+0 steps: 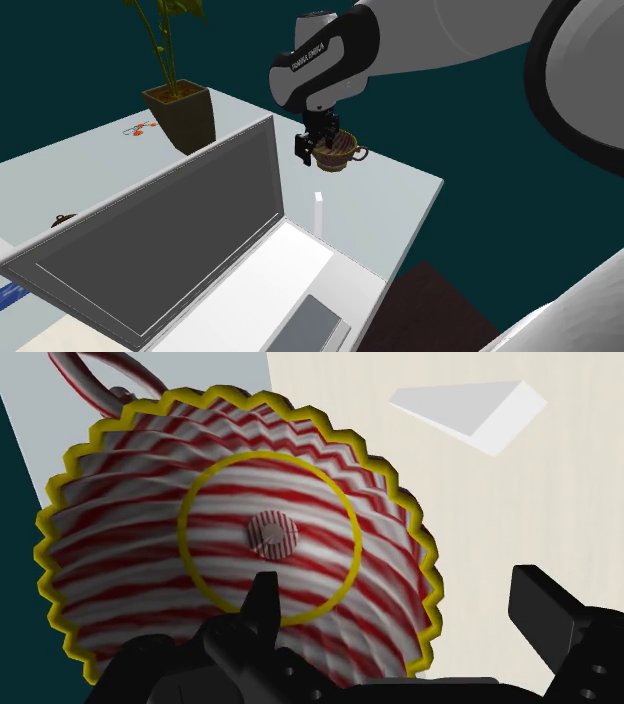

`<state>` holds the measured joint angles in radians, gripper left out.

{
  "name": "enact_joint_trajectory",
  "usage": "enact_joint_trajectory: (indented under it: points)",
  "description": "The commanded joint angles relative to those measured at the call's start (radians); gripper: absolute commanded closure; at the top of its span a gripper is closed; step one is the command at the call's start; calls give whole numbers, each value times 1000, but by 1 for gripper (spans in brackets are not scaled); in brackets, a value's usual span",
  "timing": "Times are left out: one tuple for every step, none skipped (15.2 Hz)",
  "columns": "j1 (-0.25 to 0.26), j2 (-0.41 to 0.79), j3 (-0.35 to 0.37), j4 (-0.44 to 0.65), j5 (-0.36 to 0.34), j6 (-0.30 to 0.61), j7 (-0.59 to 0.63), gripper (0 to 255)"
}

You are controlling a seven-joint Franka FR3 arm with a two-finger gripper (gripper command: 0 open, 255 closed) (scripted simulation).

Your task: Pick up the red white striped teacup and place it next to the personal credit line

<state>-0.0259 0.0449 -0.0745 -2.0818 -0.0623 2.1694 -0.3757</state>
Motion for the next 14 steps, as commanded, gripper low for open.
enact_joint_trajectory:
  points:
    - [0,0,0,0,0,1,0,0]
    - [0,0,0,0,0,1,0,0]
    - [0,0,0,0,0,1,0,0]
    - [0,0,0,0,0,1,0,255]
    - [0,0,0,0,0,1,0,255]
    - [0,0,0,0,0,1,0,255]
    - [0,0,0,0,0,1,0,255]
    - [0,0,0,0,0,1,0,255]
    - [0,0,0,0,0,1,0,255]
    - [0,0,0,0,0,1,0,255]
    - [0,0,0,0,0,0,0,255]
    - [0,0,0,0,0,0,0,255]
    - [0,0,0,0,0,1,0,255]
    - [0,-5,0,7,0,-12,0,255]
